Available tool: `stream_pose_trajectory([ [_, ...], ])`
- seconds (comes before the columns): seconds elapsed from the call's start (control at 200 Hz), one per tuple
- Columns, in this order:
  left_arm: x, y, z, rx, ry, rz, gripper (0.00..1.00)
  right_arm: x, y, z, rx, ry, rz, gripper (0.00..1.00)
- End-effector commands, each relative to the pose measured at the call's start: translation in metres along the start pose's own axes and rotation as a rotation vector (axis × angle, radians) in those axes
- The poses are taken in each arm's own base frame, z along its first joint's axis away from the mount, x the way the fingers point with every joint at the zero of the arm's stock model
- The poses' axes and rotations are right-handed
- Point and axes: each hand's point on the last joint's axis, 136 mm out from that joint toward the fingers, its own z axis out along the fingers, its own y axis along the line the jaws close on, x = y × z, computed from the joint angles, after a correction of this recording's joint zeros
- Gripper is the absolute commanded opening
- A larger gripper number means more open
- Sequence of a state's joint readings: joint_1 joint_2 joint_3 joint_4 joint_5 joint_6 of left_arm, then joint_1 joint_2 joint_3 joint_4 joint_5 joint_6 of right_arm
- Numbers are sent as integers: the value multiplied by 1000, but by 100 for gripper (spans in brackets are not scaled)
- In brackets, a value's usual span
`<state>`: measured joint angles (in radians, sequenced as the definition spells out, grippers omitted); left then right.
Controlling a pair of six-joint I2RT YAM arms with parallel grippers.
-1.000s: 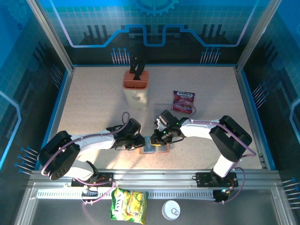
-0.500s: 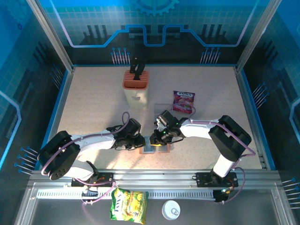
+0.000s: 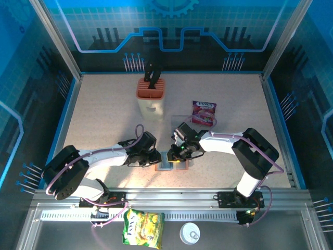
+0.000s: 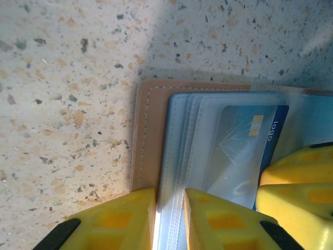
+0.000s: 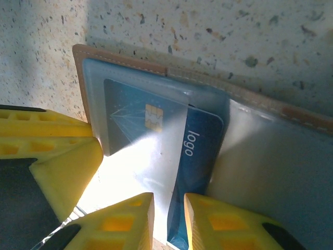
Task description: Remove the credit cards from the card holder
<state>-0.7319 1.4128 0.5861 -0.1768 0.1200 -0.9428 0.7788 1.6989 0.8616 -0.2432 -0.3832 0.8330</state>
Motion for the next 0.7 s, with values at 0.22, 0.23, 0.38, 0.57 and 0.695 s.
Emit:
stream_pose_trajectory([
  [0.22, 3, 12, -1, -46, 6, -16, 22, 2, 2, -11, 28, -19, -24, 24],
  [0.23, 2, 12, -1, -45, 5, -15, 22, 2, 2, -11, 26, -19, -24, 24],
  [0.38, -2, 4, -8, -36, -9, -4, 22, 3, 10, -14, -5, -20, -26, 24],
  [0.57, -6, -8, -18, -8, -25, 12, 22, 0, 13, -23, -18, -45, -27, 24],
  [0.695, -7, -16, -21, 18, -20, 21, 22, 0, 10, -25, -18, -47, -22, 24],
])
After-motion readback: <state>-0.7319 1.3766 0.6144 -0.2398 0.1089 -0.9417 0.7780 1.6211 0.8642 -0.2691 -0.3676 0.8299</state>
